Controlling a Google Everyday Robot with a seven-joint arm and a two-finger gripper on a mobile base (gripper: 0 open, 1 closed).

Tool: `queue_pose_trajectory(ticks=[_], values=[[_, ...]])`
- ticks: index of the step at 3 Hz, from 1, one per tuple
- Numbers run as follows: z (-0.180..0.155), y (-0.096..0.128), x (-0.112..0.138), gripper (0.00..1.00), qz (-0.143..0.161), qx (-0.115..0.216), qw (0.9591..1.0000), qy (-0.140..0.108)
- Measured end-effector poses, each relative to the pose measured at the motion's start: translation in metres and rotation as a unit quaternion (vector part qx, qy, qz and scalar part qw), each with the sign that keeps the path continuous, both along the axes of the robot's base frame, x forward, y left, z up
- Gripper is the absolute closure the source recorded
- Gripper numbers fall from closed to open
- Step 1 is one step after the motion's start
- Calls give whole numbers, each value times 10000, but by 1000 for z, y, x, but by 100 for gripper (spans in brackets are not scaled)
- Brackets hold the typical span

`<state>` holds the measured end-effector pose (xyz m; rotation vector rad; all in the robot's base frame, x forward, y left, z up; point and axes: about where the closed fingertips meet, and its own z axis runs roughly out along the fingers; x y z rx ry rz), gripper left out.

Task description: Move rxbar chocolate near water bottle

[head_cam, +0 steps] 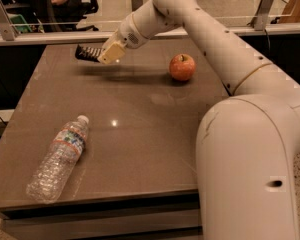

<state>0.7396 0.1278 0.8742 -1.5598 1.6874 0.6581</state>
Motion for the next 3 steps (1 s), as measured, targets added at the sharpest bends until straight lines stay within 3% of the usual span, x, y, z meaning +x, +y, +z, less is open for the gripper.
queue_pose_trajectory(ticks=[1,2,3], values=[[20,-10,-34,100,317,9,9994,-116],[24,-28,-70,100,446,-112,9988,-190],[19,-51,-104,100,384,-269,9987,-203]])
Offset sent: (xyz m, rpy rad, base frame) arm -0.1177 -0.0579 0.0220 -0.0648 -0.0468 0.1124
